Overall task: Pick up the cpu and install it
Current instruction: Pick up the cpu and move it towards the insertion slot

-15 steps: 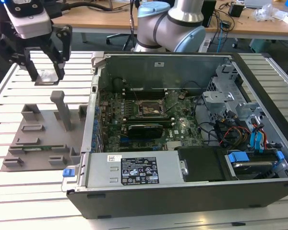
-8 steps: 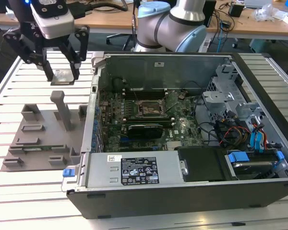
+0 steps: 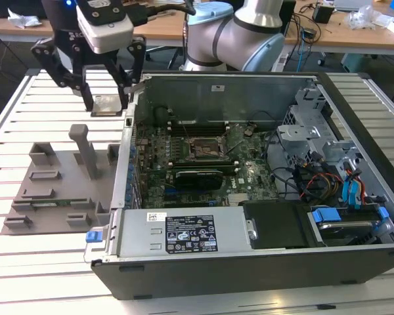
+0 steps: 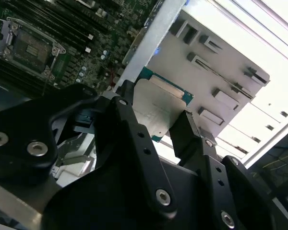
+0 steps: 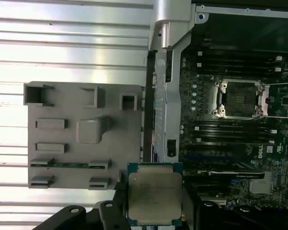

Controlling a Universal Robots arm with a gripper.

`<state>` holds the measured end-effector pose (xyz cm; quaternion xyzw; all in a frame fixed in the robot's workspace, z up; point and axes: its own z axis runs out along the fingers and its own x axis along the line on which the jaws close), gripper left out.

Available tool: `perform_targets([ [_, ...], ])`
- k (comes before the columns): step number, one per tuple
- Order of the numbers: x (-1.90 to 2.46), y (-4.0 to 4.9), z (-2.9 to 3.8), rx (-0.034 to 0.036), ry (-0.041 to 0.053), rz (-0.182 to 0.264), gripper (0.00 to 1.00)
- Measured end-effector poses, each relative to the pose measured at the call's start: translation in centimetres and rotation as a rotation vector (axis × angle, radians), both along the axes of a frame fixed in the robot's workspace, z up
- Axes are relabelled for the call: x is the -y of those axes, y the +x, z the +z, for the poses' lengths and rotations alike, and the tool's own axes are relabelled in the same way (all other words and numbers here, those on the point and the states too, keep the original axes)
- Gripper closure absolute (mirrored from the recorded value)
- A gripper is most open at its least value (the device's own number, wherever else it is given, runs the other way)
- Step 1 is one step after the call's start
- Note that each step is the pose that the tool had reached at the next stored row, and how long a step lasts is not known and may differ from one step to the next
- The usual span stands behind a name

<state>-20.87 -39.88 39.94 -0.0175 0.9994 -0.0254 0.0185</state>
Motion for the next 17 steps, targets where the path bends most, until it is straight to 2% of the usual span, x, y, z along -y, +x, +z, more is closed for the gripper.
perform_targets([
  [7,-0.02,2.71,0.00,-0.0011,0.0000,0.000,0.45],
  [17,-0.11,5.85,0.00,-0.0023,-0.0029,0.000,0.45],
])
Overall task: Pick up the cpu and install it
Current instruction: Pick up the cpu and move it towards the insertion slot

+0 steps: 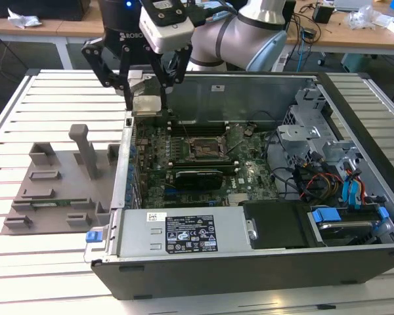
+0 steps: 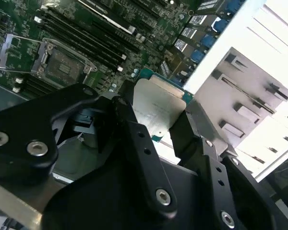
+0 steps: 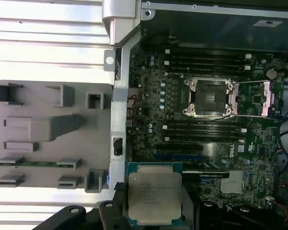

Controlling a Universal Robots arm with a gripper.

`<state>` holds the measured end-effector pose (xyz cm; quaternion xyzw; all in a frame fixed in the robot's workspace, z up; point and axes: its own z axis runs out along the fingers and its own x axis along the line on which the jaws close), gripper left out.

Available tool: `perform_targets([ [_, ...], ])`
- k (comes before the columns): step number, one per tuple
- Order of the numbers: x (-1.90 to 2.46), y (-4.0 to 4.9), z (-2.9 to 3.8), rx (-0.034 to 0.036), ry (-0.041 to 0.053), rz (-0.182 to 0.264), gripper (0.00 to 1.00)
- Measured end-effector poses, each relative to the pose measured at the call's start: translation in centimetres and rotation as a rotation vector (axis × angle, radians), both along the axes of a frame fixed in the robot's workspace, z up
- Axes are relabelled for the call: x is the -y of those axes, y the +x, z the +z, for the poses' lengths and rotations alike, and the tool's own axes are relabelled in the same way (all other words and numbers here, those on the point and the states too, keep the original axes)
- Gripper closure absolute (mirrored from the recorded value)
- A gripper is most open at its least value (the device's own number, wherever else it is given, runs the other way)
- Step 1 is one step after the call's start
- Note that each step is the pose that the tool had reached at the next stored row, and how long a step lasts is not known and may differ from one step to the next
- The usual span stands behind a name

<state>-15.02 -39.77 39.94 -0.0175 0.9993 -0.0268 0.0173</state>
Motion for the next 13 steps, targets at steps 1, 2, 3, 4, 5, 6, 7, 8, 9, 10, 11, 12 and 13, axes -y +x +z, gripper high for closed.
perform_targets([
  [1,-0.02,0.48,0.00,-0.0002,-0.0005,0.000,0.45],
  [2,-0.03,0.96,0.00,-0.0003,-0.0008,0.000,0.45],
  [3,-0.04,1.24,0.00,-0.0004,-0.0009,0.000,0.45],
  [4,-0.04,1.58,-0.01,-0.0005,-0.0011,0.000,0.45],
  [5,-0.05,1.81,-0.01,-0.0005,-0.0011,0.000,0.45],
  [6,-0.05,2.05,-0.01,-0.0007,-0.0013,0.000,0.45],
  [7,-0.06,2.28,0.00,-0.0008,-0.0014,0.000,0.45],
  [8,-0.06,2.54,-0.01,-0.0009,-0.0016,0.000,0.45],
  [9,-0.07,2.80,-0.01,-0.0009,-0.0017,0.000,0.45],
  [10,-0.07,3.04,-0.01,-0.0010,-0.0017,0.000,0.45],
  [11,-0.08,3.34,0.00,-0.0011,-0.0020,0.000,0.45],
  [12,-0.08,3.58,-0.01,-0.0012,-0.0020,0.000,0.45],
  [13,-0.09,3.82,-0.01,-0.0014,-0.0023,0.000,0.45],
])
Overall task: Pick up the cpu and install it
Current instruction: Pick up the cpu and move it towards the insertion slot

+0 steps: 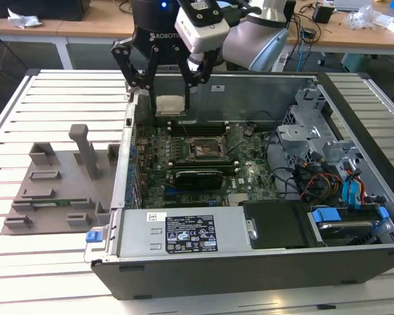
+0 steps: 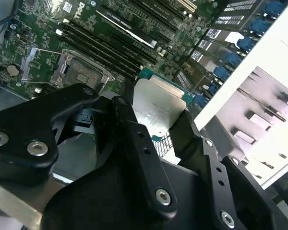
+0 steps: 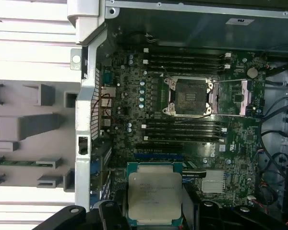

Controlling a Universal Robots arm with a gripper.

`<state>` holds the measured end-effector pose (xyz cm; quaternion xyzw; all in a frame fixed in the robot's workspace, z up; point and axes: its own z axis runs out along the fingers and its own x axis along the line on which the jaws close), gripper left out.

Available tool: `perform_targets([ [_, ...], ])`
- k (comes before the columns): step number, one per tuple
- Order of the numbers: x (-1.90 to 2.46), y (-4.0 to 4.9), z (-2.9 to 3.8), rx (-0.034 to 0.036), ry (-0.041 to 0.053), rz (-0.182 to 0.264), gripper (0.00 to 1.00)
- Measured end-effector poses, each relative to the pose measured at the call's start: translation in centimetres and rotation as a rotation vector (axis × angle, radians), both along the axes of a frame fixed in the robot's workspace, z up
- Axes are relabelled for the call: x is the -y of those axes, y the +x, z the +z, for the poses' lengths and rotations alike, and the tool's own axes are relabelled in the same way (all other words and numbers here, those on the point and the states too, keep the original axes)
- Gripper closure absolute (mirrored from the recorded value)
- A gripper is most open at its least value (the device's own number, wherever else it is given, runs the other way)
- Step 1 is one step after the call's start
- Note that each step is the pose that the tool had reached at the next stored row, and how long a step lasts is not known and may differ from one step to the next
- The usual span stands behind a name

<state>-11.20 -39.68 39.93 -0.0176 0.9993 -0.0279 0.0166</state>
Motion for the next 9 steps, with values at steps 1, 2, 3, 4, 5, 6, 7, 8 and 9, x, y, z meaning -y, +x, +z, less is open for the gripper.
perform_targets([
  [1,-0.01,0.26,0.00,-0.0001,-0.0003,0.000,0.45],
  [2,-0.02,0.65,-0.01,-0.0004,-0.0007,0.000,0.45],
  [3,-0.05,1.03,-0.03,-0.0008,-0.0009,0.000,0.45],
  [4,-0.06,1.24,-0.05,-0.0015,-0.0009,0.000,0.45],
  [5,-0.08,1.40,-0.11,-0.0025,-0.0009,0.000,0.45],
  [6,-0.10,1.54,-0.27,-0.0041,-0.0007,0.000,0.45],
  [7,-0.11,1.59,-0.49,-0.0056,-0.0009,0.000,0.45],
  [8,-0.12,1.63,-0.72,-0.0069,-0.0009,0.000,0.45],
  [9,-0.12,1.66,-0.93,-0.0079,-0.0010,0.000,0.45],
])
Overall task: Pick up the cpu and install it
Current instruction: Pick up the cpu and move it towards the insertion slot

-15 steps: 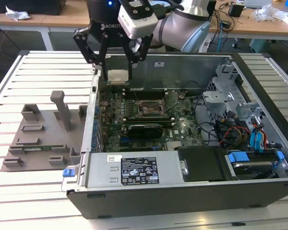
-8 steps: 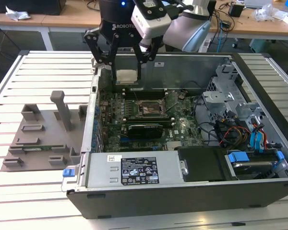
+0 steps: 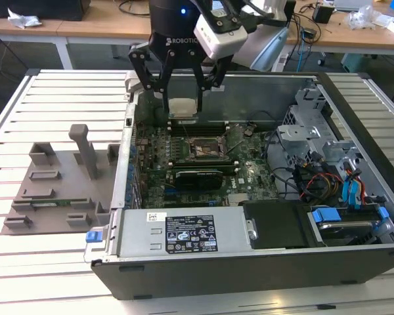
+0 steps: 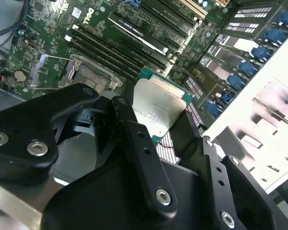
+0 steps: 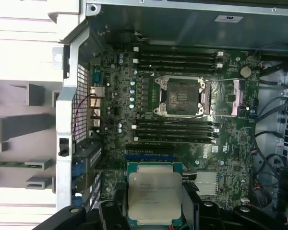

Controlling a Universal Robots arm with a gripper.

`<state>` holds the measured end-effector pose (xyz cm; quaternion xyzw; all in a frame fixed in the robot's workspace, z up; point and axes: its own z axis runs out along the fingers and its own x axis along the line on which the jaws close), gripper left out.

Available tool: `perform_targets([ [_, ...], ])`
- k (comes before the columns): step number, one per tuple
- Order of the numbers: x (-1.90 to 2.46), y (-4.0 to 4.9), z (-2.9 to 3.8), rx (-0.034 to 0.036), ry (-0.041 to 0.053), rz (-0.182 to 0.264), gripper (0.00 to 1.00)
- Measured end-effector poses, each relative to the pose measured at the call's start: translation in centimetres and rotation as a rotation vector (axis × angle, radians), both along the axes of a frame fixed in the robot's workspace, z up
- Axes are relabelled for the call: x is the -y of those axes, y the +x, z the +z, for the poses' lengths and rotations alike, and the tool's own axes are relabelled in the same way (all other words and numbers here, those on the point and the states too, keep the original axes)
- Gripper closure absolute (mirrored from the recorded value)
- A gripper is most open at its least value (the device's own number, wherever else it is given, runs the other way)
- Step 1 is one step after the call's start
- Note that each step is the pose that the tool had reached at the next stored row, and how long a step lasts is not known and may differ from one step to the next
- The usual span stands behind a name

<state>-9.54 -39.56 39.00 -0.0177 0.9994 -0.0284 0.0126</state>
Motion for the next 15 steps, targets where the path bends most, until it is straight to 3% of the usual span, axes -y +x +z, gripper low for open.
perform_targets([
  [10,-0.20,0.38,-1.98,-0.0048,0.0001,0.000,0.45],
  [12,-0.46,0.45,-2.12,-0.0049,0.0002,0.000,0.45],
  [15,-1.41,0.65,-2.29,-0.0049,0.0000,0.000,0.45],
])
